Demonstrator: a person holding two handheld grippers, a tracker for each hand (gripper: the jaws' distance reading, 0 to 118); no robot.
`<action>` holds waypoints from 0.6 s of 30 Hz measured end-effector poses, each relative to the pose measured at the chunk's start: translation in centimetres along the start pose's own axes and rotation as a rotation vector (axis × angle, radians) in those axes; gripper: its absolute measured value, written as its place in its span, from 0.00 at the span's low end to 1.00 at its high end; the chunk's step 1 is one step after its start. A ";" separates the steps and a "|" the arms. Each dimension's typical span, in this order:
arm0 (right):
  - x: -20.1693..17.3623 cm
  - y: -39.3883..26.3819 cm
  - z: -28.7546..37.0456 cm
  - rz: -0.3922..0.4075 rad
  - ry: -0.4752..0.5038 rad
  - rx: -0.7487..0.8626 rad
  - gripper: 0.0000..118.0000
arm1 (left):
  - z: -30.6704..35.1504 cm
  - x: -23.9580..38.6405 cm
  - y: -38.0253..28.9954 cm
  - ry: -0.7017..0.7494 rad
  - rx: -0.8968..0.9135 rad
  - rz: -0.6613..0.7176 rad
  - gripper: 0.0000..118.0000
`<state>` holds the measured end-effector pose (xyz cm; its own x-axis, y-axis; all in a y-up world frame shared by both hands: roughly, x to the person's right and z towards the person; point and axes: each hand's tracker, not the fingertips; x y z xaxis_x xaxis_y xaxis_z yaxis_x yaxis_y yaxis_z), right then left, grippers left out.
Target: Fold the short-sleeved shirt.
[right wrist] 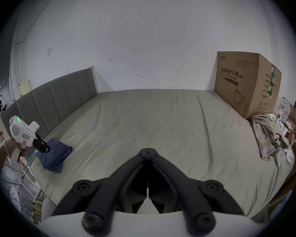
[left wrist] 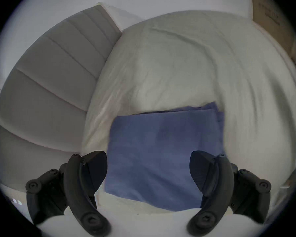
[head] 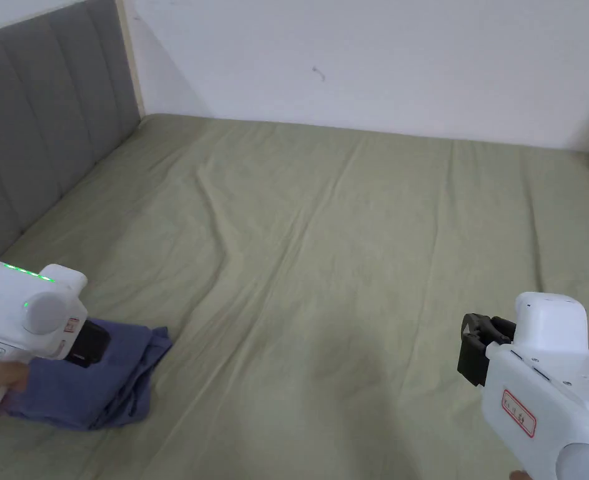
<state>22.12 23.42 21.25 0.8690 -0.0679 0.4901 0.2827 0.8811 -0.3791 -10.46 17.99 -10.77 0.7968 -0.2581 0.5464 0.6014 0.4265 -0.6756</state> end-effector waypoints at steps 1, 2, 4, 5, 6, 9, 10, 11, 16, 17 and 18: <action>0.1 -0.1 0.0 -0.009 0.001 -0.002 0.01 | 0.6 0.4 -0.1 -0.044 -0.003 0.025 0.86; 0.3 -0.1 0.1 -0.016 0.006 -0.002 0.01 | 1.2 1.0 -0.2 -0.095 0.008 0.053 0.81; 0.6 -0.3 0.2 -0.020 0.008 -0.001 0.01 | 2.4 2.4 -0.8 -0.179 0.038 0.071 0.32; 0.7 -0.4 0.4 -0.019 0.009 0.002 0.01 | 2.8 3.6 -1.1 -0.210 0.042 0.081 0.03; 0.9 -0.4 0.5 -0.018 0.008 0.005 0.01 | 3.5 4.5 -1.4 -0.236 0.052 0.085 0.00; 1.6 -0.2 1.3 -0.035 0.008 0.019 0.01 | 5.8 7.2 -1.6 -0.318 0.084 0.063 0.00; 1.8 -0.1 1.5 -0.041 0.007 0.025 0.01 | 6.4 8.1 -1.5 -0.316 0.102 0.059 0.00; 2.1 0.0 1.8 -0.048 0.001 0.036 0.01 | 7.3 9.0 -1.4 -0.312 0.126 0.055 0.00; 3.4 1.3 4.0 -0.054 -0.031 0.119 0.01 | 12.8 12.2 -0.7 -0.299 0.347 0.158 0.00; 3.7 1.7 4.5 -0.050 -0.042 0.142 0.01 | 14.1 12.7 -0.7 -0.300 0.408 0.170 0.00; 3.9 2.1 5.0 -0.044 -0.052 0.163 0.01 | 15.9 13.8 -1.1 -0.288 0.462 0.181 0.00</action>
<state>24.10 27.35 26.25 0.8337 -0.0875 0.5453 0.2471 0.9421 -0.2265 -1.08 27.75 5.33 0.7979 0.0734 0.5983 0.3171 0.7931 -0.5201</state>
